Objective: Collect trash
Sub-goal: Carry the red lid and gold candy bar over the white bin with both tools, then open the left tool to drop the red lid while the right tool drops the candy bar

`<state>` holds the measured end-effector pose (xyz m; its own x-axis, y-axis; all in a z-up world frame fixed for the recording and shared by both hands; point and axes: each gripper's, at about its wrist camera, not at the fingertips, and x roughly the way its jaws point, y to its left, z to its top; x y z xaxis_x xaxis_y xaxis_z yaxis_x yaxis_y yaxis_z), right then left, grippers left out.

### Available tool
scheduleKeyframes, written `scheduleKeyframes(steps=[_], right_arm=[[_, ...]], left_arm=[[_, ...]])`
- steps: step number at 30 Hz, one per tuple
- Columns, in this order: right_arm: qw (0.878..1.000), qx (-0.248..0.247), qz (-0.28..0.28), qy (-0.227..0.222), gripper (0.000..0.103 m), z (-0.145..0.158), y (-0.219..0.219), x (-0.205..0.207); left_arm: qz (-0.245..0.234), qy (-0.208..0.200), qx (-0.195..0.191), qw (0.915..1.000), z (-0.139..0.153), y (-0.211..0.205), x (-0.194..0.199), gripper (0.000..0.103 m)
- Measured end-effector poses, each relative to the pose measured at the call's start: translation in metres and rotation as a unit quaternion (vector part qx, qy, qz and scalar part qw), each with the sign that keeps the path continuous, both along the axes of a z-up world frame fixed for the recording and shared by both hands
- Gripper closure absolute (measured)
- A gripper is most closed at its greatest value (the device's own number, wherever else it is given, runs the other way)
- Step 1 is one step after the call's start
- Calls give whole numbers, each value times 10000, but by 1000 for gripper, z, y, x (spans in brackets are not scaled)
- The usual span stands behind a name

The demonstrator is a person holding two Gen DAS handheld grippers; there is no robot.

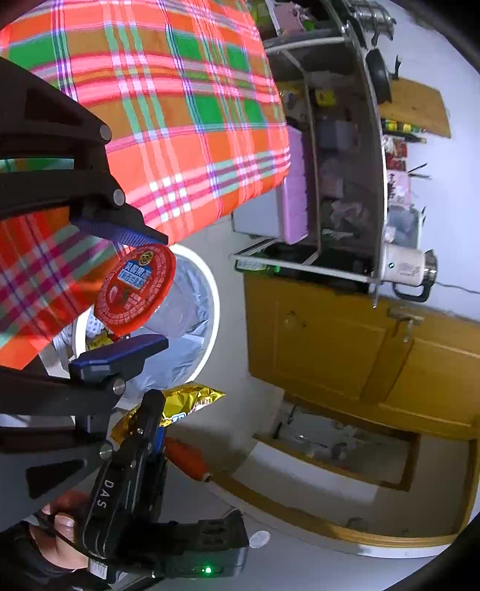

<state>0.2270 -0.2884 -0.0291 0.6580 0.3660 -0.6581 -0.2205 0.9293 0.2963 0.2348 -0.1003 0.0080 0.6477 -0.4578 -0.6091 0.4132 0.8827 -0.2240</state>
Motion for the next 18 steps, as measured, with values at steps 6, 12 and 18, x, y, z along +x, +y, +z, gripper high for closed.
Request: scheduleKeyframes(steps=[6, 12, 18], right_arm=[[9995, 11, -136, 275, 88, -22, -15, 14], [9982, 37, -243, 543, 87, -44, -29, 26], [9966, 60, -308, 767, 80, -61, -36, 35]], left_arm=[[-185, 222, 67, 9996, -19, -22, 22, 55], [-307, 499, 155, 9982, -39, -41, 44, 55], [-304, 809, 218, 9960, -56, -51, 60, 55]])
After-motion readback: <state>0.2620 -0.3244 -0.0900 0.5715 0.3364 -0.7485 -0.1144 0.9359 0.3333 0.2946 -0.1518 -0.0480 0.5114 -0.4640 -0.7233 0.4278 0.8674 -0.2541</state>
